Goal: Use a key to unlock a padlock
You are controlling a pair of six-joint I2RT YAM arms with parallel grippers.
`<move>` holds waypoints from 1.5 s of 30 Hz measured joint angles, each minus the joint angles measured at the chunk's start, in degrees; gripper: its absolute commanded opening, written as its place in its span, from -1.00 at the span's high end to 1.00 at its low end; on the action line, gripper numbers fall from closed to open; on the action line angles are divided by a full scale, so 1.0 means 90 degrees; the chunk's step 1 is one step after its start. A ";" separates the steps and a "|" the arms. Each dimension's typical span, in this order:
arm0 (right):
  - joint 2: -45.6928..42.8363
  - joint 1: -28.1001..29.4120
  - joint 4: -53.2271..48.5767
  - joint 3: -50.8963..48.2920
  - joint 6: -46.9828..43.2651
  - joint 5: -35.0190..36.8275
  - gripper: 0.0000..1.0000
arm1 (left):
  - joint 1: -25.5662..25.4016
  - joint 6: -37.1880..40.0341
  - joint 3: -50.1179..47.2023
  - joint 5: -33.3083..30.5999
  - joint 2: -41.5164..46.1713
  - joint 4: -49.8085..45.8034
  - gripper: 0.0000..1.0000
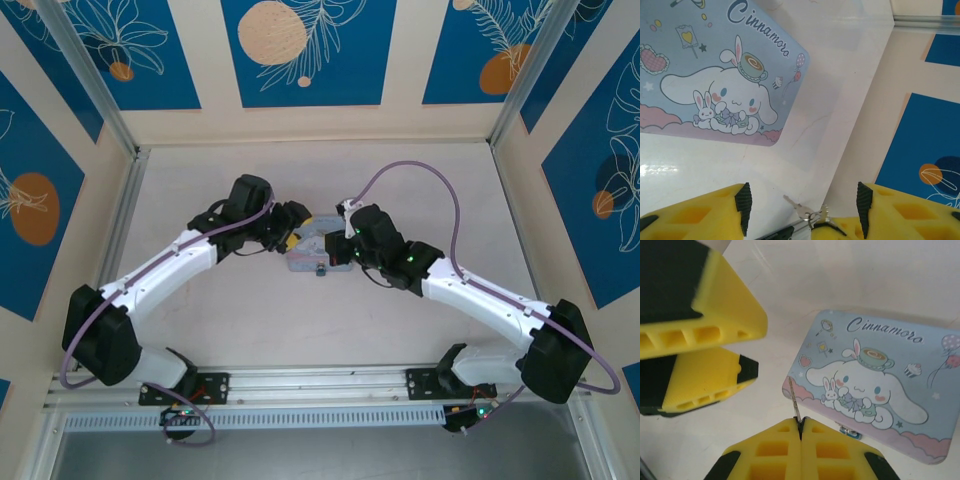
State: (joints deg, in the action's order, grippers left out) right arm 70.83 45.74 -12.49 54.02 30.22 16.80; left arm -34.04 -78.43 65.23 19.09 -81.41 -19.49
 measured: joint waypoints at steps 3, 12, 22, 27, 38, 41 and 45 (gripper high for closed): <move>0.0051 0.0010 0.0000 0.0109 -0.0061 0.0100 1.00 | -0.0080 -0.0085 0.0034 0.0000 -0.0124 0.0017 -0.13; 0.0274 0.0049 -0.0029 0.0168 -0.0189 0.0141 1.00 | -0.0233 -0.0143 0.0240 0.0000 -0.0483 0.0070 -0.10; 0.0420 0.0051 -0.0046 0.0238 -0.0204 0.0143 1.00 | -0.0270 -0.0253 0.0248 0.0002 -0.0619 0.0121 0.25; 0.0503 0.0053 -0.0046 0.0243 -0.0202 0.0141 1.00 | -0.0279 -0.0257 0.0248 0.0005 -0.0665 0.0189 0.44; 0.0544 0.0085 -0.0046 0.0248 -0.0202 0.0143 1.00 | -0.0318 -0.0253 0.0248 0.0046 -0.0692 0.0287 0.65; 0.0588 0.0090 -0.0049 0.0248 -0.0202 0.0141 1.00 | -0.0323 -0.0250 0.0248 0.0046 -0.0692 0.0294 0.77; 0.0612 0.0090 -0.0097 0.0250 -0.0197 0.0155 0.45 | -0.0330 -0.0228 0.0253 0.0056 -0.0724 0.0311 1.00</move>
State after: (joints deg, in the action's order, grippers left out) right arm 76.34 46.54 -13.37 56.27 28.45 18.20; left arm -37.01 -80.49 67.51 19.59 -87.92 -16.69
